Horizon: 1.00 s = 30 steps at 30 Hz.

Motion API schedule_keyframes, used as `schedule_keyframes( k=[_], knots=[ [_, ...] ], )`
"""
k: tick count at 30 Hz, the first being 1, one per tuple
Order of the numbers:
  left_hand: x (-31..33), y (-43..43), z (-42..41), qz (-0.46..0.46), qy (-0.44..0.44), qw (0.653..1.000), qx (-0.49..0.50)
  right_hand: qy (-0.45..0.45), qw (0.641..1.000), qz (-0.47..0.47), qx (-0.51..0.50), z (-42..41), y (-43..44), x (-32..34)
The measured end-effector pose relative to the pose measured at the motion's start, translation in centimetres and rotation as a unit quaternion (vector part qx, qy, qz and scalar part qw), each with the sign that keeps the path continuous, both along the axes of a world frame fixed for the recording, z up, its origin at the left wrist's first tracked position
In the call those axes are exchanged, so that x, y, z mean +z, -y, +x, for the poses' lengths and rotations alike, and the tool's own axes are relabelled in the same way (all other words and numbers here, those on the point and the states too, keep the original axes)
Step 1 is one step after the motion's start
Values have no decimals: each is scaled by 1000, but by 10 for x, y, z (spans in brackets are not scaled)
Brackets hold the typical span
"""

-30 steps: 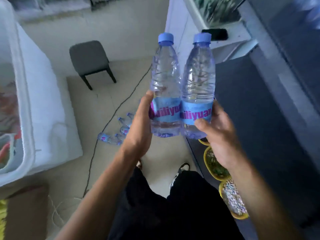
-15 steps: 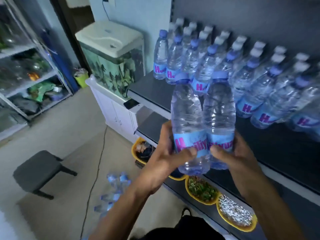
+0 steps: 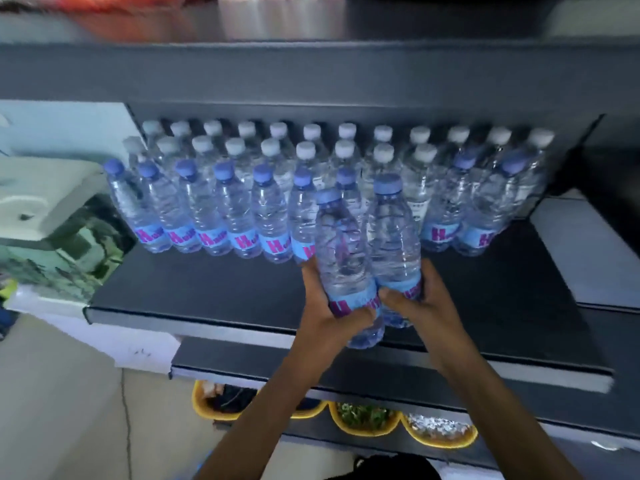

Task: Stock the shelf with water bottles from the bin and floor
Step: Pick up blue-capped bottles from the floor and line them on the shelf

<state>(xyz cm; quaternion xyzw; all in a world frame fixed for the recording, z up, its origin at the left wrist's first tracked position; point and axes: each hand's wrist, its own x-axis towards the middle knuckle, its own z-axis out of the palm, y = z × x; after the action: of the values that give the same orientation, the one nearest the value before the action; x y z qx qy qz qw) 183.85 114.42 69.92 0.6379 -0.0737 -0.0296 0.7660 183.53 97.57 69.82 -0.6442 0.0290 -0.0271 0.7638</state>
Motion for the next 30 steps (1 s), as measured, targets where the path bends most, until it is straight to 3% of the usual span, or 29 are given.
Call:
schedule_keyframes(
  k=[7,14,21,25,30],
  knots=[
    [-33,58,33,84,63,994,-16,-19,998,-47,-42,27,54,-39],
    [-59,91,47,138,75,987,29,8,992,-117,-51,38,97,-59],
    [-71,96,43,316,85,939,109,34,983,-173,-44,40,114,-64],
    [-76,93,33,345,27,930,121,38,979,-190,-65,39,119,-68],
    [-76,103,48,405,48,903,138,60,967,-225,-102,46,124,-73]
  ],
)
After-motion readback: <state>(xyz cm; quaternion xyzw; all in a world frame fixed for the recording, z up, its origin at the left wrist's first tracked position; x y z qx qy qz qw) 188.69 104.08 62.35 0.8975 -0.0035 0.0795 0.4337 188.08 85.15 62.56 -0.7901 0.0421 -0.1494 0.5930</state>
